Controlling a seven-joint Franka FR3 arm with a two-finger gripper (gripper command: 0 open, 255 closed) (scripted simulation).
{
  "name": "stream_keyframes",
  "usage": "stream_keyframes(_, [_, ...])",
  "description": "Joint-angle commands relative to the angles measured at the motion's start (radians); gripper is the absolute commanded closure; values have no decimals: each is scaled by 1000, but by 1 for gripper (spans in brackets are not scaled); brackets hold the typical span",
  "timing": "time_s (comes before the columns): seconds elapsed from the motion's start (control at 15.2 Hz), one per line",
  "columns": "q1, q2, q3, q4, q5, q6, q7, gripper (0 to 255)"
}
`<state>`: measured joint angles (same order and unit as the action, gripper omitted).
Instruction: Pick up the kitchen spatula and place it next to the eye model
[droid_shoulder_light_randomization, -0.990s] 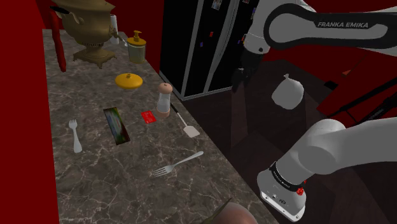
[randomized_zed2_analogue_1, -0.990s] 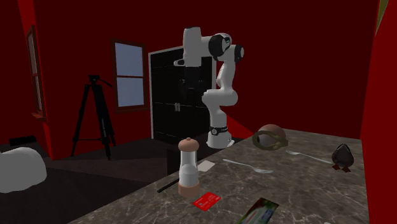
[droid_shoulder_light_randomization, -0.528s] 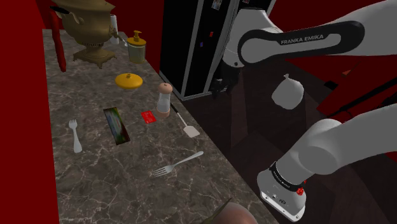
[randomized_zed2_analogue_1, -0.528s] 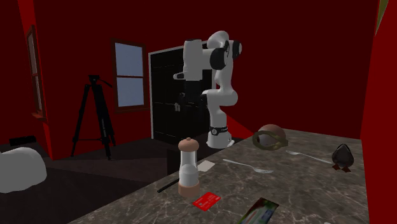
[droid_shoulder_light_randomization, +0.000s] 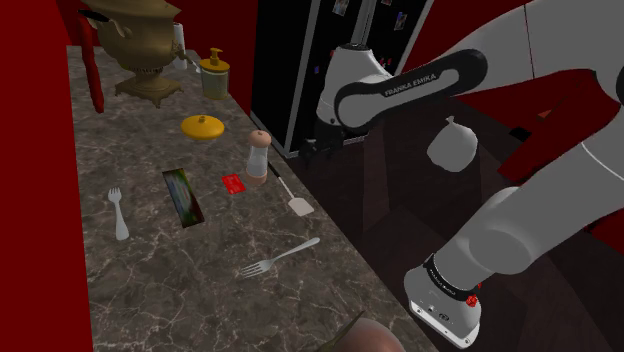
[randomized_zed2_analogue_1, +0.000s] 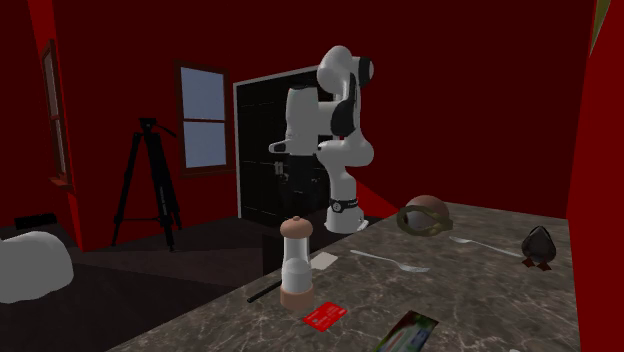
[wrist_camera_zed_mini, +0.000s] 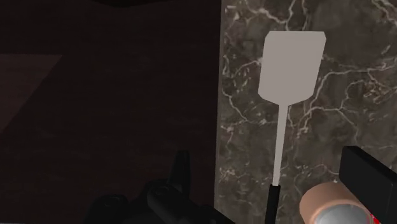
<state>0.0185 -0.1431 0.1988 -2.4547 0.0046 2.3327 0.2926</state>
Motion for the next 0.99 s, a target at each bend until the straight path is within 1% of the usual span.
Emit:
stream_keyframes(0.0, [0,82,13,26,-21,66,45,0])
stream_keyframes(0.26, [8,244,21,106,-82,160,138,0])
stream_keyframes(0.46, [26,365,12,181,-133,215,208,0])
stream_keyframes(0.92, [41,452,-8,194,-171,287,238,0])
